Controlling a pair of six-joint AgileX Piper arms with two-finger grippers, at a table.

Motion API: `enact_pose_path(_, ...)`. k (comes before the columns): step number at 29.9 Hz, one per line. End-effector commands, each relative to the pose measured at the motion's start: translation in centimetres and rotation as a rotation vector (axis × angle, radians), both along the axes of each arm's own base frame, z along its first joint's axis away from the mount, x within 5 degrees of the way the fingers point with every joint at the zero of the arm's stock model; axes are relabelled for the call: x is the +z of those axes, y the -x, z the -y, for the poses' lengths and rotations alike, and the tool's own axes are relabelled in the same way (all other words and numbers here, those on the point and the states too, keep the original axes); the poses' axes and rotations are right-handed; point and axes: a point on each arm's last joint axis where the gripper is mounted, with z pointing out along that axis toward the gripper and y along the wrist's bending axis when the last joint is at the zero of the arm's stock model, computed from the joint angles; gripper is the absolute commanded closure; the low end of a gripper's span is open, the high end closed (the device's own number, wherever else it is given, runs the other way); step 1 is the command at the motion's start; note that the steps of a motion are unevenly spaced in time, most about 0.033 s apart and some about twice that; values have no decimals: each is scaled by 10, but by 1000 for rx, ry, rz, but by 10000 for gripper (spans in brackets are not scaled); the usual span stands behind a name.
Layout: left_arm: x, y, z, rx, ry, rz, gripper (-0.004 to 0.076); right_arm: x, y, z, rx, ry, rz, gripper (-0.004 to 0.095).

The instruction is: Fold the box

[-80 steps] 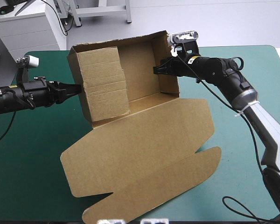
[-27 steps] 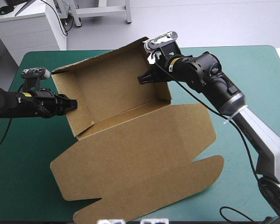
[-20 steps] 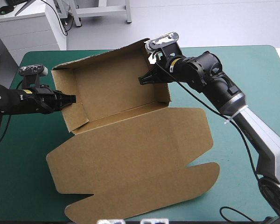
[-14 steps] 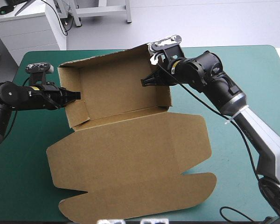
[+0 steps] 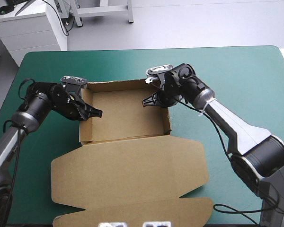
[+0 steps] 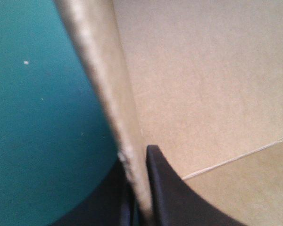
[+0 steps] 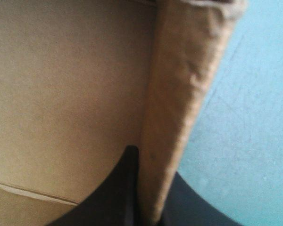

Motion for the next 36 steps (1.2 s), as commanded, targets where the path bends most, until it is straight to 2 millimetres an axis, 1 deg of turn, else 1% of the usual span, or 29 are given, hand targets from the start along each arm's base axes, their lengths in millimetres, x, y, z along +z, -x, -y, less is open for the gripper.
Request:
enact_pose_path(1,16,-7,28,-5,182,97,731,19,13,-18,56,-140,-3,908)
enact_pose_path(6,-6,-17,31,-3,160,24,731,1,7,-22,34,-125,-46,908)
enact_pose_path(10,-18,-23,33,-2,153,-11,731,-11,4,-25,29,-107,-79,908)
enact_pose_path(12,-22,-24,33,-2,148,-24,731,-16,2,-25,29,-84,-81,908)
enact_pose_path(16,-24,-26,33,-6,136,-20,730,-18,-1,-21,32,-30,-61,893)
enact_pose_path(18,-24,-26,33,-10,132,-17,724,-19,-1,-19,18,-11,-63,852)
enact_pose_path(19,-24,-27,33,-10,131,-14,715,-19,-1,-17,3,0,-61,815)
enact_pose_path(21,-24,-27,32,-13,122,-11,680,-20,-1,-15,-6,29,-61,700)
enact_pose_path(23,-24,-27,30,-21,95,-1,615,-20,-2,-11,-5,67,-51,571)
enact_pose_path(26,-24,-28,28,-30,62,11,494,-19,-4,-9,-18,92,-32,457)
enact_pose_path(29,-21,-29,28,-29,68,19,363,-12,-6,-7,-19,109,-4,425)
enact_pose_path(31,-18,-30,29,-27,77,34,307,-2,-8,-6,-23,116,17,426)
enact_pose_path(33,-12,-31,29,-29,80,45,293,9,-9,-4,-30,131,41,426)
enact_pose_path(36,2,-34,28,-33,79,57,293,30,-11,-1,-43,137,101,426)
